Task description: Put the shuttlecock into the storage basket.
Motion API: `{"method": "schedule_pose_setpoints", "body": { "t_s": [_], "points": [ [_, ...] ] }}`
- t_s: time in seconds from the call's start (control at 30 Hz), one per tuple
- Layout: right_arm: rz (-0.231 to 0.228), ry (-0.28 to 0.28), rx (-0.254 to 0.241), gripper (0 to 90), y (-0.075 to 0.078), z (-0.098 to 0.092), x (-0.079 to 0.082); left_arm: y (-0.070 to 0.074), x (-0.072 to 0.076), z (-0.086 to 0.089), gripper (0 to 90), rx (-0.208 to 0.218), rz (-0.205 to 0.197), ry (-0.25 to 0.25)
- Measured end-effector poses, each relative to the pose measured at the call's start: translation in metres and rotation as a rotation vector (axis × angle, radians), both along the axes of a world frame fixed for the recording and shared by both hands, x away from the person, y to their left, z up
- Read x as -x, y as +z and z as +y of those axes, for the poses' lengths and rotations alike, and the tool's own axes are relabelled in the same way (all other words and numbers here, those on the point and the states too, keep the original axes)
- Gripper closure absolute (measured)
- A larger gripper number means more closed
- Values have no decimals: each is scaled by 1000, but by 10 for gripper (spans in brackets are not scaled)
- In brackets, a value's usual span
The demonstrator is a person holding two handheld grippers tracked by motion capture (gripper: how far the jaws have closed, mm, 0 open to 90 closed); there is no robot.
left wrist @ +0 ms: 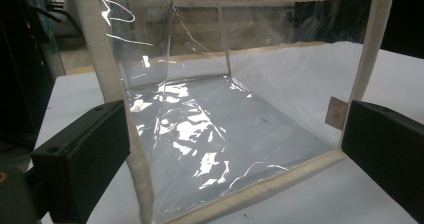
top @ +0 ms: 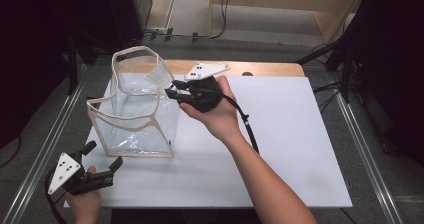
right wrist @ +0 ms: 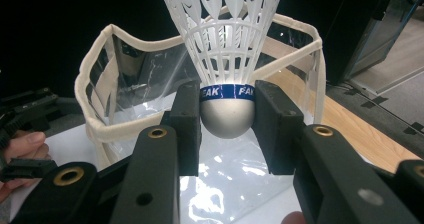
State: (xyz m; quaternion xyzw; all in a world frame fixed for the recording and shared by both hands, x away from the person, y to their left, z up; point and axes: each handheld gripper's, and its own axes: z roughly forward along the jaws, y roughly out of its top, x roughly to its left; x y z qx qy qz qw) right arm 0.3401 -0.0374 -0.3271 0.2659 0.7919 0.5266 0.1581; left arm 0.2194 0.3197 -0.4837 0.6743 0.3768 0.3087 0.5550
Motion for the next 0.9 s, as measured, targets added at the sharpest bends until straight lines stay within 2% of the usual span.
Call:
{"method": "schedule_pose_setpoints", "body": {
  "t_s": [0.9],
  "points": [
    [-3, 52, -18, 629, 3, 26, 4, 0, 0, 0, 0, 2, 0, 0]
  ]
}}
